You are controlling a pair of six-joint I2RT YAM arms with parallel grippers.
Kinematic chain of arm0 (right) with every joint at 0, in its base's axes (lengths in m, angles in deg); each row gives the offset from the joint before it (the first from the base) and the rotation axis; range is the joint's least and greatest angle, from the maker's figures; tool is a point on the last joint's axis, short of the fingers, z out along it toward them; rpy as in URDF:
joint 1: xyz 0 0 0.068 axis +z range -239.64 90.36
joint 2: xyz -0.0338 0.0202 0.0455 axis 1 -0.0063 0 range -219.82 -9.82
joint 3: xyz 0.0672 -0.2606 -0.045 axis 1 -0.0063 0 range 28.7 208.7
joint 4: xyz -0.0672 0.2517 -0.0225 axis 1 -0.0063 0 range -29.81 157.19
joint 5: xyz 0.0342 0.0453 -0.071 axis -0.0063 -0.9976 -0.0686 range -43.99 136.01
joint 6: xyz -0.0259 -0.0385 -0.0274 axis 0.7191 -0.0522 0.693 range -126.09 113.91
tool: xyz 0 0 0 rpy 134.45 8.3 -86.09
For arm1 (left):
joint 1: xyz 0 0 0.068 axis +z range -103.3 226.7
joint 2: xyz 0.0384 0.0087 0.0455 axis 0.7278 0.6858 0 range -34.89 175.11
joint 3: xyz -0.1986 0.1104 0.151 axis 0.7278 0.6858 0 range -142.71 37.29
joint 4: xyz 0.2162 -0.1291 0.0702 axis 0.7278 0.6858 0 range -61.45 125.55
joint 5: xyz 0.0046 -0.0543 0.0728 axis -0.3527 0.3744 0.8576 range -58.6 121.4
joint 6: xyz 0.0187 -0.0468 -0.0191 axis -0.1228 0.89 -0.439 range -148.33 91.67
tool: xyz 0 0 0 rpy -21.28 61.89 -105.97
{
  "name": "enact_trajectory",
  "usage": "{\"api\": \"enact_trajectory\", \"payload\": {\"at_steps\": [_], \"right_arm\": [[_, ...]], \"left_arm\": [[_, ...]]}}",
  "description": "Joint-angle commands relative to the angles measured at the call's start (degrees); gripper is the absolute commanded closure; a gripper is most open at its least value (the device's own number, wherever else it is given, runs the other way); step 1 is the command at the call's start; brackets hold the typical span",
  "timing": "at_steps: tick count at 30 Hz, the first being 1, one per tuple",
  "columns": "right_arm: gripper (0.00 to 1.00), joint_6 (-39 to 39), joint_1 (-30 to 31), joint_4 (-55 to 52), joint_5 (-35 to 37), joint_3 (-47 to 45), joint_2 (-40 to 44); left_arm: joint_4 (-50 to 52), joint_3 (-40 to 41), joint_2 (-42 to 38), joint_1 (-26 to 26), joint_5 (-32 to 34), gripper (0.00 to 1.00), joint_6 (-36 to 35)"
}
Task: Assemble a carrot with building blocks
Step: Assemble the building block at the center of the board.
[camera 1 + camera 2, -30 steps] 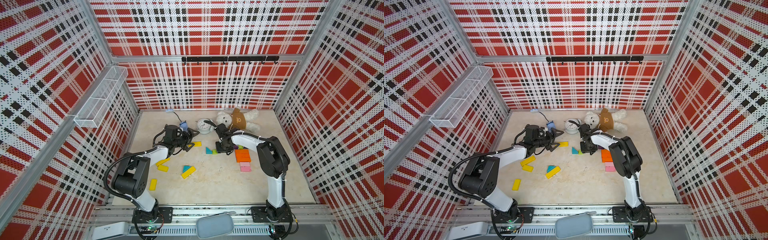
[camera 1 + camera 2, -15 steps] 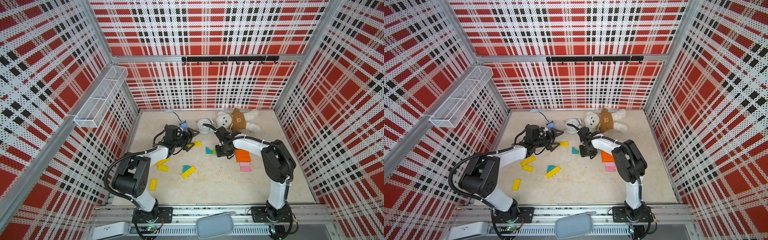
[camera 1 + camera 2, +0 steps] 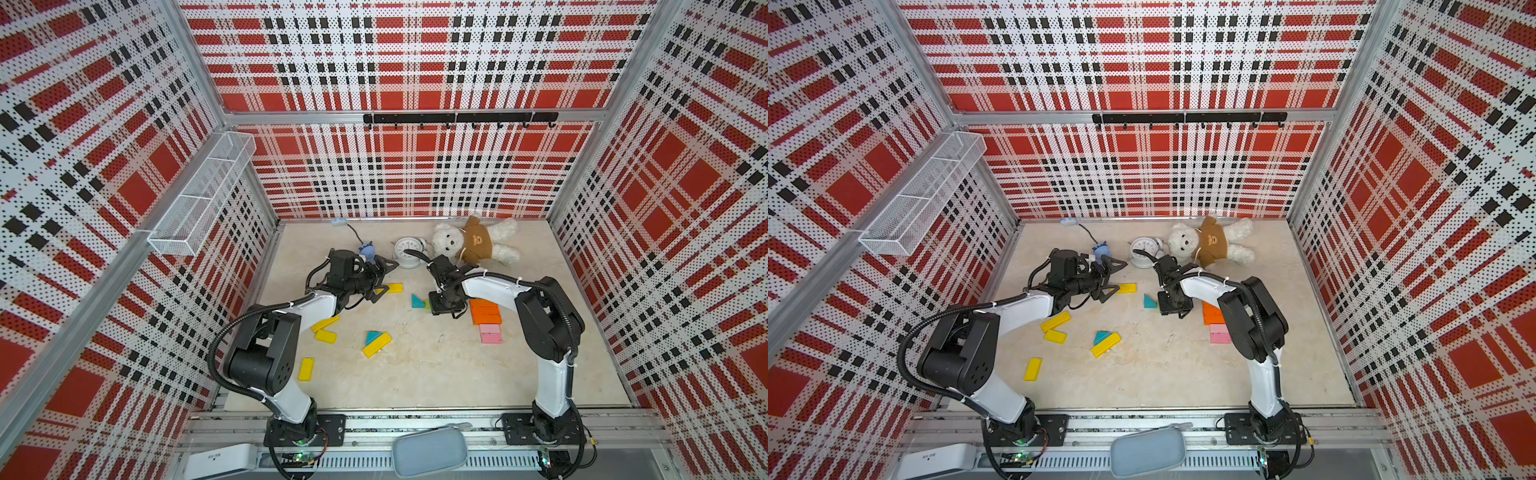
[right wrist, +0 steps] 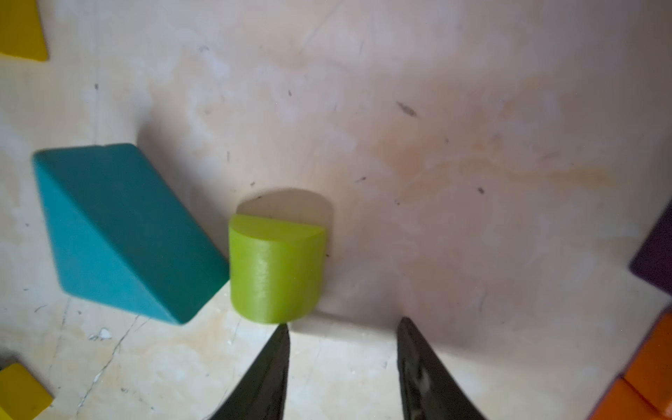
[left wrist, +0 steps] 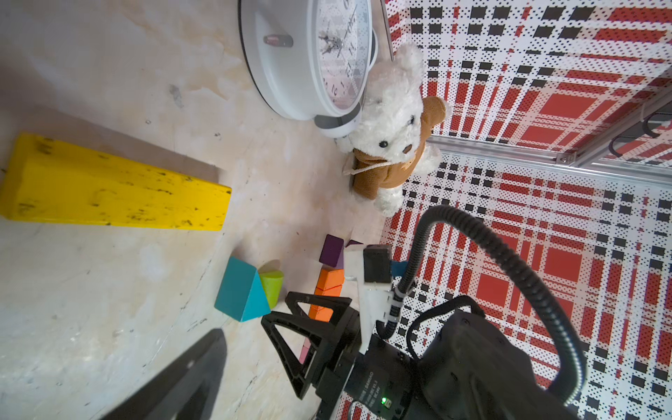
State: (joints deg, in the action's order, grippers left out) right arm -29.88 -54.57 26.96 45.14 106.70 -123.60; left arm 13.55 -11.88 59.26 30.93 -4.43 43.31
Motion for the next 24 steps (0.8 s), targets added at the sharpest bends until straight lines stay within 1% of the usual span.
{"api": "enact_trajectory", "payload": {"at_steps": [1,17,24], "right_arm": [[0.51,-0.3,0.2,1.2,-0.2,1.7,-1.3],[0.51,-0.3,0.2,1.6,-1.3,2.8,-2.5],[0.52,-0.5,0.6,1.2,-1.0,1.4,0.2]], "left_arm": [[-1.4,0.1,0.6,0.4,-1.1,0.01,1.1],[-1.5,0.1,0.8,0.6,-1.3,0.01,1.3],[-1.7,0.0,0.5,0.8,-1.4,0.01,1.3]]}}
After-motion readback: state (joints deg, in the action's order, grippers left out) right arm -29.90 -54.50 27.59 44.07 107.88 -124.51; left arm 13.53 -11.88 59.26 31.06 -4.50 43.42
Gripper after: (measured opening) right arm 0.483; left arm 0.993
